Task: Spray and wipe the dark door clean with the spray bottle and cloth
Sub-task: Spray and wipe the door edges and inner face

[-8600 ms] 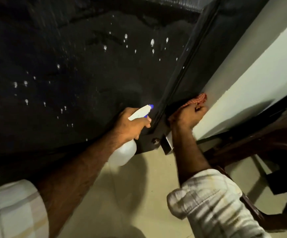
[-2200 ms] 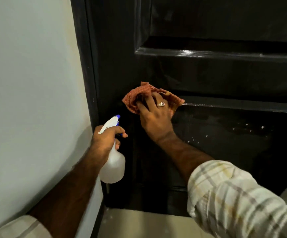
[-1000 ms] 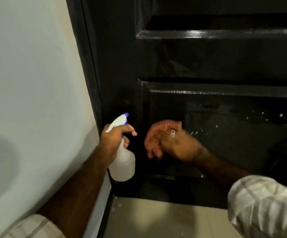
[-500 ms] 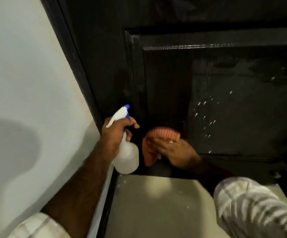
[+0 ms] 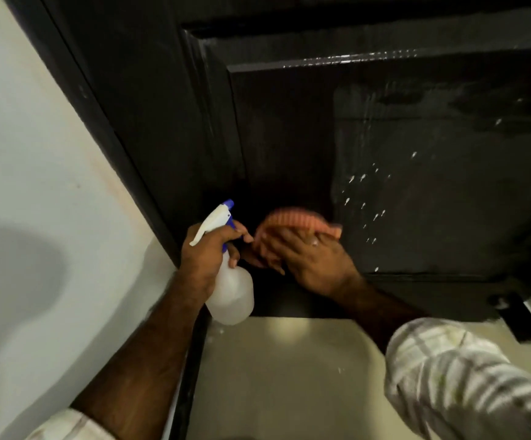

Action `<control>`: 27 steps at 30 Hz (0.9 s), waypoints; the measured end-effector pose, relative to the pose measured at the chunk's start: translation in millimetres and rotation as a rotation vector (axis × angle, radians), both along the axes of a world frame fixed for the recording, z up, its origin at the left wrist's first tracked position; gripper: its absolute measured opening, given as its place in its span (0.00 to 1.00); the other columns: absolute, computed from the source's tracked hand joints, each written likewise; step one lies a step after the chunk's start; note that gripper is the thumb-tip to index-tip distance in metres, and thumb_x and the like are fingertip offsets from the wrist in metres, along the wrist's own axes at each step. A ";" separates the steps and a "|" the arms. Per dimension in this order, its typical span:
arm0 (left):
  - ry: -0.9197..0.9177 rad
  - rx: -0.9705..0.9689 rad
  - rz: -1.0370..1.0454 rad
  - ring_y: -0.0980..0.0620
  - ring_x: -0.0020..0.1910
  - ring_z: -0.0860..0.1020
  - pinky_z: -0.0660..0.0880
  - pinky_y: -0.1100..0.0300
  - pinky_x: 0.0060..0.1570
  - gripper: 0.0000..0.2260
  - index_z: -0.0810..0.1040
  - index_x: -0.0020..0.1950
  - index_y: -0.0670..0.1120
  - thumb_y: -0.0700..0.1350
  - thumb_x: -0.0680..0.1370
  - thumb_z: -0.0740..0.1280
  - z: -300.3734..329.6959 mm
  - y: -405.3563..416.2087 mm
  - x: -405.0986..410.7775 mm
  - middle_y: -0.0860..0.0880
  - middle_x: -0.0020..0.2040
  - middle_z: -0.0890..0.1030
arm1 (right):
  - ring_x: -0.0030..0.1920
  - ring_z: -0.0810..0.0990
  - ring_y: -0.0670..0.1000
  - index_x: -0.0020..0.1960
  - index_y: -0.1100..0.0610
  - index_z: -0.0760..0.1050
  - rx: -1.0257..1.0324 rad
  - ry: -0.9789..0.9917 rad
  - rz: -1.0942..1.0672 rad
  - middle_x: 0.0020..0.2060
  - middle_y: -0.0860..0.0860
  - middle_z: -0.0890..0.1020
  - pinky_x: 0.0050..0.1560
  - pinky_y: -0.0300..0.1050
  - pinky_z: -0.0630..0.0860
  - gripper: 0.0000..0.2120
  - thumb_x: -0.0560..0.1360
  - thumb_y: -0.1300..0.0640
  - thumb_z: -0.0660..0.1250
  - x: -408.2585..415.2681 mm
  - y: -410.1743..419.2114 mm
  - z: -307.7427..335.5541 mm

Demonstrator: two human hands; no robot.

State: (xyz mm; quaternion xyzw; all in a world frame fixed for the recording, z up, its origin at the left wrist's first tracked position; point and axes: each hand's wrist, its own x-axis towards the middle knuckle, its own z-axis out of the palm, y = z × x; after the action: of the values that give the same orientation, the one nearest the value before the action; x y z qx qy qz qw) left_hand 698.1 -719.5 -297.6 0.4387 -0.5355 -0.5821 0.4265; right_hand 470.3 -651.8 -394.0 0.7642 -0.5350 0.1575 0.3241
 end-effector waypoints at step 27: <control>-0.075 -0.035 -0.176 0.46 0.24 0.71 0.69 0.58 0.24 0.07 0.82 0.46 0.33 0.34 0.81 0.67 15.2 31.2 -25.1 0.34 0.43 0.85 | 0.63 0.84 0.49 0.87 0.44 0.45 0.343 0.128 -0.033 0.83 0.43 0.56 0.49 0.46 0.81 0.47 0.76 0.53 0.68 -96.8 73.5 -59.6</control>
State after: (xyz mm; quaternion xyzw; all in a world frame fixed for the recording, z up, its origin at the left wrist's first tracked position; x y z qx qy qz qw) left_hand 673.0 -688.4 -282.5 0.4041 -0.5975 -0.5911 0.3610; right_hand 373.5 -578.3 -453.6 0.8079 -0.5446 0.0096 0.2252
